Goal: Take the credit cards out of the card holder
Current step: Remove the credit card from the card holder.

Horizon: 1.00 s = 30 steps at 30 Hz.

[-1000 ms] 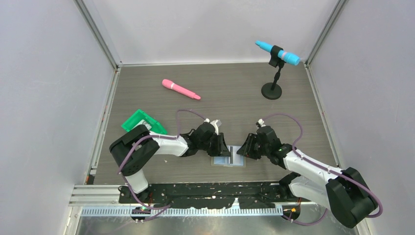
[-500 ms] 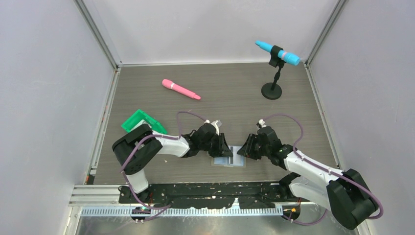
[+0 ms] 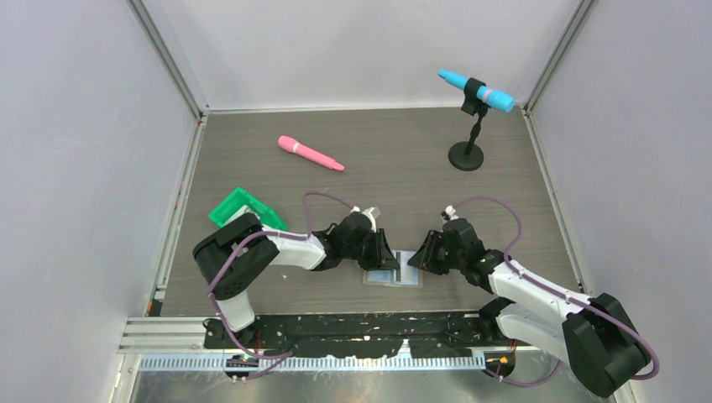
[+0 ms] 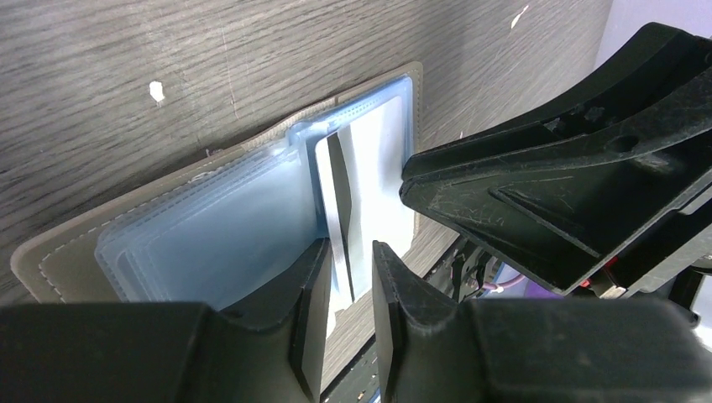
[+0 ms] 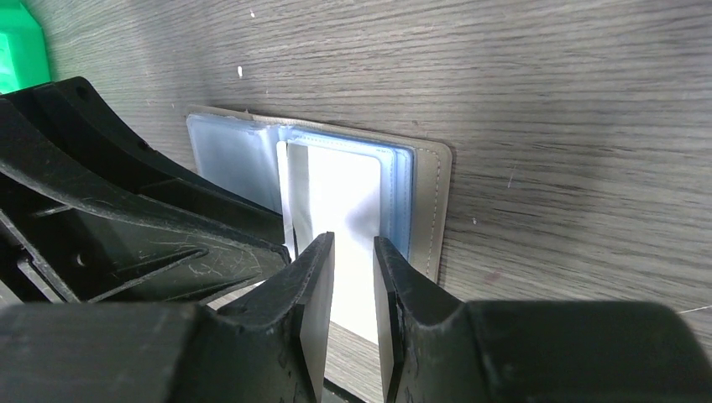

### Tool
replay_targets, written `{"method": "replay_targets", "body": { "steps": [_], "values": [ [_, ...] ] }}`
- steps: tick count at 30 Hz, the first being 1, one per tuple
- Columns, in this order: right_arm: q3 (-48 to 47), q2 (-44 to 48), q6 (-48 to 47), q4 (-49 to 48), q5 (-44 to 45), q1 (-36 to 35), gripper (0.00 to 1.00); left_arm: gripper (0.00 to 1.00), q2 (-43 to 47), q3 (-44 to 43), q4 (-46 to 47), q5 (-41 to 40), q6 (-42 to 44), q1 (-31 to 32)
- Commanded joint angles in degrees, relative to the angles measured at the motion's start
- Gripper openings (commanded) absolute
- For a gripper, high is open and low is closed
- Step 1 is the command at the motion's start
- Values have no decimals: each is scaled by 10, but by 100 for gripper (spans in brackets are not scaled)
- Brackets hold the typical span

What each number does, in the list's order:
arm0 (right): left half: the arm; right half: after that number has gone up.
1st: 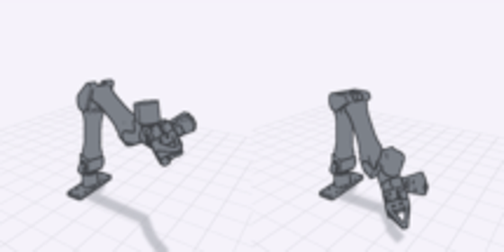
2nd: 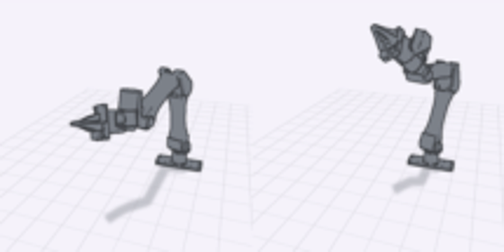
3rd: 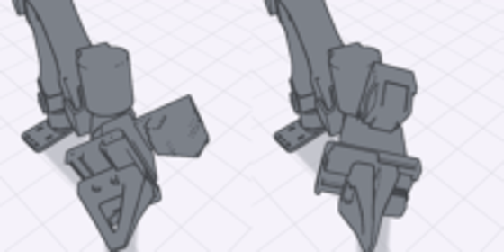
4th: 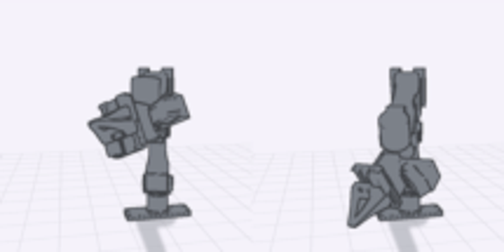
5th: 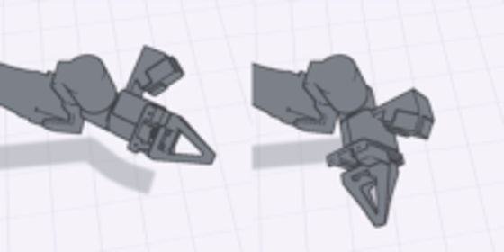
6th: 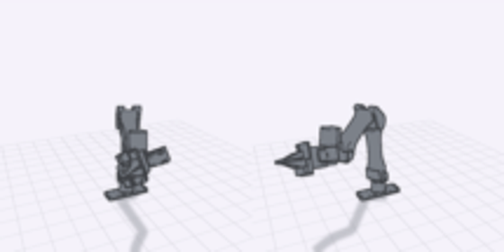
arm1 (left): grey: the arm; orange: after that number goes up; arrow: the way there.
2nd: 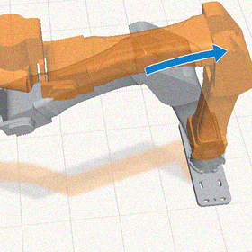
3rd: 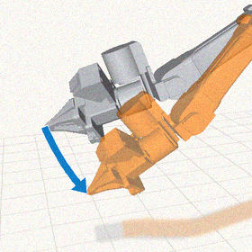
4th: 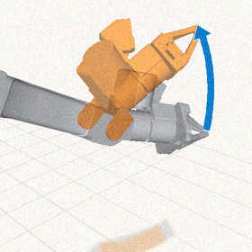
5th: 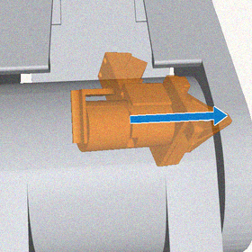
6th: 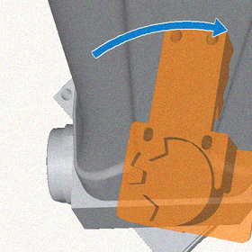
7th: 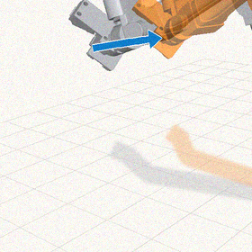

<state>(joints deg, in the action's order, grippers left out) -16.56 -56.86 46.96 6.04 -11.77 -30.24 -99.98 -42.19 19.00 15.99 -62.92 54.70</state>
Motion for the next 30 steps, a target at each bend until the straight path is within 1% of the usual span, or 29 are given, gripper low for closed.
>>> {"method": "replay_targets", "body": {
  "steps": [1,7,13,15,20,21,30],
  "values": [
    [16,3,-2,31,16,0,31,25,7,1,24,5,-15,7],
    [20,8,0,31,16,0,31,20,18,7,38,11,-25,7],
    [21,9,2,31,16,0,31,18,13,11,63,22,-38,7],
    [22,11,3,30,16,0,31,14,13,14,73,24,-41,7],
    [26,17,7,32,16,0,31,1,17,16,75,22,-41,7],
    [26,18,7,33,16,0,31,0,20,18,73,21,-41,7],
    [25,18,12,36,28,0,31,0,48,41,53,-6,-28,4]
  ]
}}
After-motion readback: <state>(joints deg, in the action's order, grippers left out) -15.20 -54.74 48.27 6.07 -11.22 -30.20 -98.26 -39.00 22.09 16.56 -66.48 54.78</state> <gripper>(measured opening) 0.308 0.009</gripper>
